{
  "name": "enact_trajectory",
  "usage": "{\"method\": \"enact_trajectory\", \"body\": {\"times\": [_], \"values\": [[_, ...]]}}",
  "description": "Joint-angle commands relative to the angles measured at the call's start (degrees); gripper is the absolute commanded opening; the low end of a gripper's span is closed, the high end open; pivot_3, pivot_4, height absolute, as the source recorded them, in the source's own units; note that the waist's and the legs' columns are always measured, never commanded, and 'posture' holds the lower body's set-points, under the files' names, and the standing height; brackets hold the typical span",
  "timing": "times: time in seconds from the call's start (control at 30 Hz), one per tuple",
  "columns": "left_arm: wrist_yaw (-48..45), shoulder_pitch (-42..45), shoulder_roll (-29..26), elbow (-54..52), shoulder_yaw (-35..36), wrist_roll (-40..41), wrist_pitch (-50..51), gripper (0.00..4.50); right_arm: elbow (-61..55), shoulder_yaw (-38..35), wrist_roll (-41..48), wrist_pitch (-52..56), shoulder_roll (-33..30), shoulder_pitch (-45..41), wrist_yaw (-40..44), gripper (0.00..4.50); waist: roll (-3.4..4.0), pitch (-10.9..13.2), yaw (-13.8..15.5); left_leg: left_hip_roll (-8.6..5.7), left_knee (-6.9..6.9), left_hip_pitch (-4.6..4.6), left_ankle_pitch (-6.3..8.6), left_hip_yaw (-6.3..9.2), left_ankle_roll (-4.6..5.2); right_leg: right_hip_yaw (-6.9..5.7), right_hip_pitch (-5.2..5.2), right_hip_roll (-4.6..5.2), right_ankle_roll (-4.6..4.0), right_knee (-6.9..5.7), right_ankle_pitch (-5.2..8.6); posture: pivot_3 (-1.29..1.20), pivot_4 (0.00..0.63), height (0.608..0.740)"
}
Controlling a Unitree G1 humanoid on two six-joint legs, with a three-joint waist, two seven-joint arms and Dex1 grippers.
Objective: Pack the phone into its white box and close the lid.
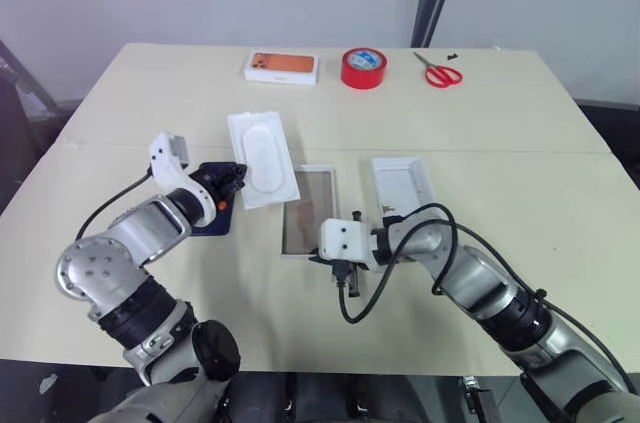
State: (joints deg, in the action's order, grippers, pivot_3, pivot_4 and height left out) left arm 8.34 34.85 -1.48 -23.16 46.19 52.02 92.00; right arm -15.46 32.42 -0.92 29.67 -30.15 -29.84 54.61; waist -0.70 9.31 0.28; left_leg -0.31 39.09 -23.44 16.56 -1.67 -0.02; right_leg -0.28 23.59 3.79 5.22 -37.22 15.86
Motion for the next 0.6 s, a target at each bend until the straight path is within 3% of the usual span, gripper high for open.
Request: {"method": "enact_trajectory", "body": {"times": [0.03, 0.13, 0.37, 0.6], "values": [[1.6, 0.0, -0.5, -0.6, -1.3, 3.6, 0.5, 0.0, -3.9, -4.9, 4.6, 1.8, 1.3, -0.1, 0.6, 1.33, 0.0, 0.0, 0.0, 0.0, 0.0, 0.0, 0.0, 0.0, 0.0, 0.0, 0.0, 0.0, 0.0, 0.0, 0.0, 0.0, 0.15, 0.725], [3.1, -0.5, -0.7, -0.6, -1.9, 5.7, 0.5, 0.0, -6.3, -9.0, 7.9, 3.3, 0.7, 0.3, 0.9, 2.8, 0.0, 0.0, 0.0, 0.0, 0.0, 0.0, 0.0, 0.0, 0.01, 0.0, 0.0, 0.0, 0.0, 0.0, 0.0, 0.0, 0.15, 0.725], [8.7, -5.1, -1.1, -1.1, -6.1, 13.3, 0.5, 0.0, -8.5, -17.6, 14.5, 5.8, -5.7, 1.9, 4.1, 2.8, 0.0, 0.0, 0.1, 0.0, -0.01, 0.0, 0.03, 0.01, 0.05, 0.01, -0.01, 0.02, 0.0, 0.02, 0.0, 0.0, 0.15, 0.725], [16.2, -8.5, 0.2, -1.2, -11.3, 20.2, 0.5, 0.0, -6.5, -18.7, 13.8, 4.6, -7.0, 2.8, 2.5, 2.8, 0.0, 0.0, 0.0, 0.0, -0.02, 0.0, 0.05, 0.02, 0.08, 0.01, -0.01, 0.03, 0.0, 0.01, 0.0, 0.0, 0.15, 0.725]]}}
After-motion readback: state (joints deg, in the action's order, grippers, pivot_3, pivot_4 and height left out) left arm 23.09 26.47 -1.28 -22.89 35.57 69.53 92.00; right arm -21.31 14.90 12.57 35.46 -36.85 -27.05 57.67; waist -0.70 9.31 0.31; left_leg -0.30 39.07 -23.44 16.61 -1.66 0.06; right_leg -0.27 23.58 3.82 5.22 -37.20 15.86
